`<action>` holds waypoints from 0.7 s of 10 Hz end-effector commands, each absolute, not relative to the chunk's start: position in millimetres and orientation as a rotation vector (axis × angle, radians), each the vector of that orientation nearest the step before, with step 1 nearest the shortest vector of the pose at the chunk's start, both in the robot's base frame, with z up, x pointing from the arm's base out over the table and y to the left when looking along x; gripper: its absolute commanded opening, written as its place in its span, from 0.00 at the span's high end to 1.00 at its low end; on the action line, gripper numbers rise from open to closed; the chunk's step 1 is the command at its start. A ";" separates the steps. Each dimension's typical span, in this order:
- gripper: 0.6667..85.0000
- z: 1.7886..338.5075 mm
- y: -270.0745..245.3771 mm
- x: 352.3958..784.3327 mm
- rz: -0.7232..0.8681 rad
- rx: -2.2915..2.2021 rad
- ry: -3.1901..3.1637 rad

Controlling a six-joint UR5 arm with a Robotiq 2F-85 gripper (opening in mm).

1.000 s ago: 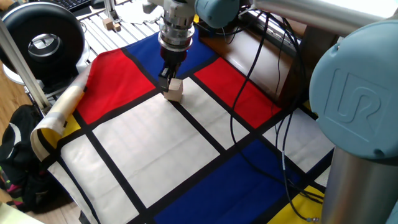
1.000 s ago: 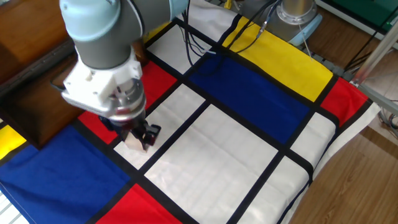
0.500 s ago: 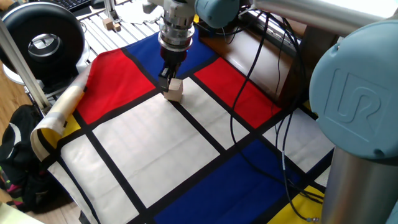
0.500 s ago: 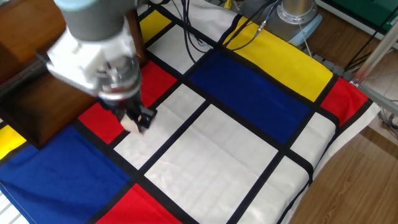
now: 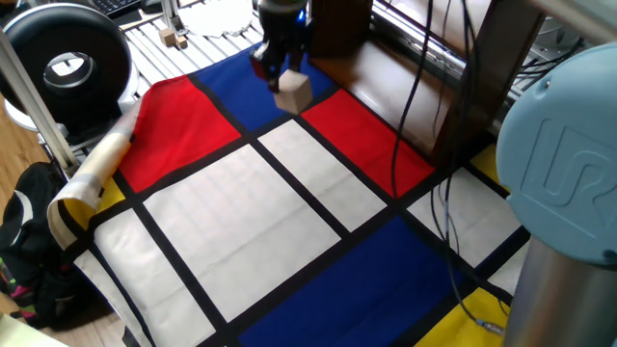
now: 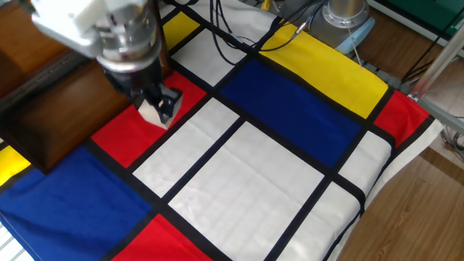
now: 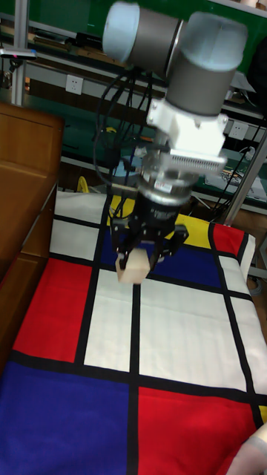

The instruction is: Put the object on the shelf

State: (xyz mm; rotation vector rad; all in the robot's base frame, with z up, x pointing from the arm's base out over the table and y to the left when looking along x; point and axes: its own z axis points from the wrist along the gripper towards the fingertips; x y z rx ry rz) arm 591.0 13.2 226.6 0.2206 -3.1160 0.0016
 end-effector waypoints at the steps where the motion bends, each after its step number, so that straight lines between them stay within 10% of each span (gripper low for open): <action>1: 1.00 249.9 16.7 577.7 0.004 0.190 -3.119; 7: 1.00 249.8 22.7 597.7 0.002 0.205 -3.192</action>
